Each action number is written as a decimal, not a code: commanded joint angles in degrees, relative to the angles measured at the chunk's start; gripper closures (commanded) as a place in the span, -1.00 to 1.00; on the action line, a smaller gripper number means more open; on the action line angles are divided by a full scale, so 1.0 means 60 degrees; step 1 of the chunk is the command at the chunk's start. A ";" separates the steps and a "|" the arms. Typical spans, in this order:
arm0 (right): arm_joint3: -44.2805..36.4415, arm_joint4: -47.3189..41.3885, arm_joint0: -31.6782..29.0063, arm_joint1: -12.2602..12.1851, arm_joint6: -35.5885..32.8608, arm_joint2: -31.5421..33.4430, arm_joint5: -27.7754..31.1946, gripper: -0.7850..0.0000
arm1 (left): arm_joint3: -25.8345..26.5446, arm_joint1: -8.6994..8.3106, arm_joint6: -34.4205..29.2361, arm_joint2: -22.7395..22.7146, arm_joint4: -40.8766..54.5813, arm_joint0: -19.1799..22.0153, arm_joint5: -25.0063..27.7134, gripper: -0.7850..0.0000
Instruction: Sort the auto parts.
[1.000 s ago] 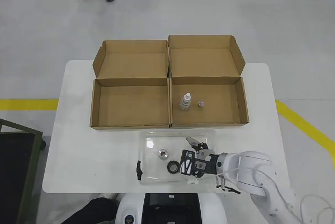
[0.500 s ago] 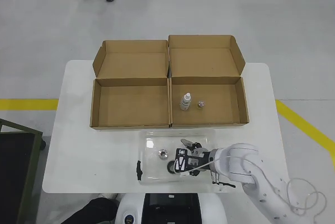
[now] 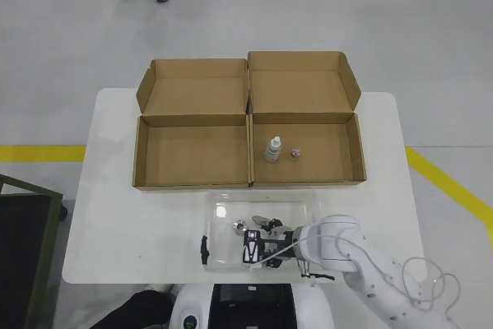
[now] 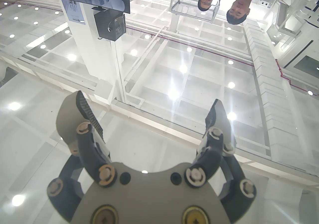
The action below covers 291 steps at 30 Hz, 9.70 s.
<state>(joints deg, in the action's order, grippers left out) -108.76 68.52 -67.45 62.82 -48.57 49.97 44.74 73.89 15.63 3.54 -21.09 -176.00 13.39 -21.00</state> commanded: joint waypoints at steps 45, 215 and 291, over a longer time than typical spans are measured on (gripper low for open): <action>0.0275 -0.1635 -0.0791 -0.0467 0.2542 0.1896 -0.0017 1.00 | 0.0000 0.0000 0.0000 0.0000 0.0000 0.0000 0.0000 -1.00; 0.4942 -0.1519 0.4976 0.1922 0.2937 -0.2408 -0.4465 1.00 | 0.0000 0.0000 0.0000 0.0000 0.0000 0.0000 0.0000 -1.00; 0.1261 0.2084 0.0415 0.0880 0.2862 -0.0456 -0.0974 -0.45 | 0.0000 0.0000 0.0000 0.0000 0.0000 0.0000 0.0000 -1.00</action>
<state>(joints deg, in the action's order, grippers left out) -101.53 81.04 -65.12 68.02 -31.47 47.49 38.99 73.89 15.63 3.54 -21.09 -176.00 13.39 -21.00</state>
